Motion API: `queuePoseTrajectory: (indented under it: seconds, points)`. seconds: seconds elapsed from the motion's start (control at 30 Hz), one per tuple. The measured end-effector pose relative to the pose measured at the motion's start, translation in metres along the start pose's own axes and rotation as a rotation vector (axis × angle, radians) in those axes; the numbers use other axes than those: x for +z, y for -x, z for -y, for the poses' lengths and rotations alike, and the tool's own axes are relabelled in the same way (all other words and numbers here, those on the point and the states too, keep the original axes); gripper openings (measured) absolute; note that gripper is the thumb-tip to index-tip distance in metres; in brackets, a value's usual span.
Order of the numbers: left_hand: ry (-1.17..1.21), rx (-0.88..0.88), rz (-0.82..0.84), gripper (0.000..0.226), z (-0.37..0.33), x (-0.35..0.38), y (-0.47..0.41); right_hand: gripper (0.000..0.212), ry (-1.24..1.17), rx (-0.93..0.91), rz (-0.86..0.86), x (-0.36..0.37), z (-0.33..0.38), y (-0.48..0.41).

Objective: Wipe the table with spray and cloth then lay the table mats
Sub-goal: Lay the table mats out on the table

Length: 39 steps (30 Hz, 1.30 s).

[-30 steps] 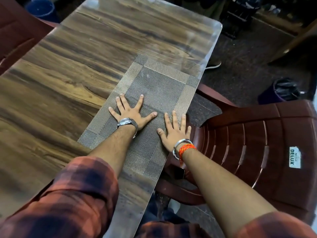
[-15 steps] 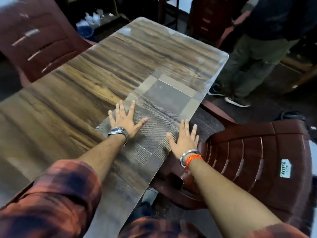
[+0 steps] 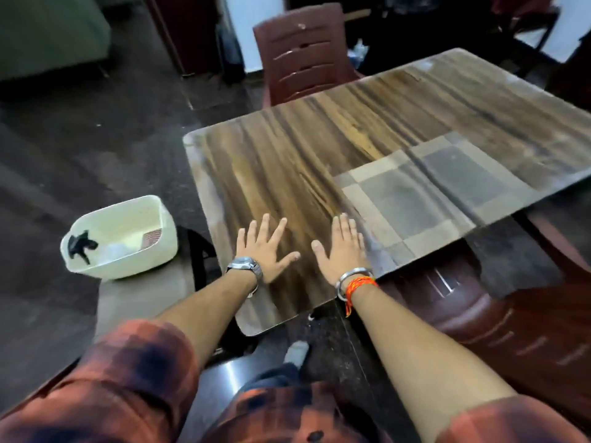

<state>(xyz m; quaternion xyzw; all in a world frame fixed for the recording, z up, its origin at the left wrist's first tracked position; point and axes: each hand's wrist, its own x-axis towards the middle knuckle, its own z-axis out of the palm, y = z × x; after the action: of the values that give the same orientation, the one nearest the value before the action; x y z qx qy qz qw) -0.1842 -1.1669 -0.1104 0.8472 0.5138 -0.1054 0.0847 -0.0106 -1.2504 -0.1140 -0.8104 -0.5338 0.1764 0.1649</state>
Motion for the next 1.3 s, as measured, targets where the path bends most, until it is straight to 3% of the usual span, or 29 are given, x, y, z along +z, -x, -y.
queuePoseTrajectory:
  seconds: [0.33, 0.53, 0.73, 0.93, 1.03, 1.17, 1.3]
  points:
    - [0.240, -0.468, -0.025, 0.082, 0.167, 0.055, 0.085, 0.060, 0.004, -0.353, 0.174, 0.096, 0.151, 0.021]
    - [0.254, -0.535, 0.055, 0.083, 0.275, 0.093, 0.095, 0.048, 0.043, -0.506, 0.266, 0.183, 0.250, 0.018]
    - [0.328, -0.577, 0.255, 0.088, 0.391, 0.152, 0.093, 0.052, 0.122, -0.259, 0.502, 0.292, 0.312, 0.008]
    - [0.318, -0.699, 0.438, 0.092, 0.469, 0.196, 0.089, 0.049, 0.163, 0.004, 0.611, 0.359, 0.323, 0.003]
    - [0.470, -0.800, 0.568, 0.094, 0.488, 0.215, 0.091, 0.058, 0.204, 0.205, 0.668, 0.380, 0.317, 0.005]
    - [0.662, -0.840, 0.507, 0.092, 0.488, 0.220, 0.096, 0.064, 0.150, 0.372, 0.633, 0.390, 0.314, 0.003]
    - [0.578, -0.783, 0.419, 0.066, 0.474, 0.192, 0.097, 0.056, 0.207, 0.341, 0.497, 0.376, 0.333, 0.001]
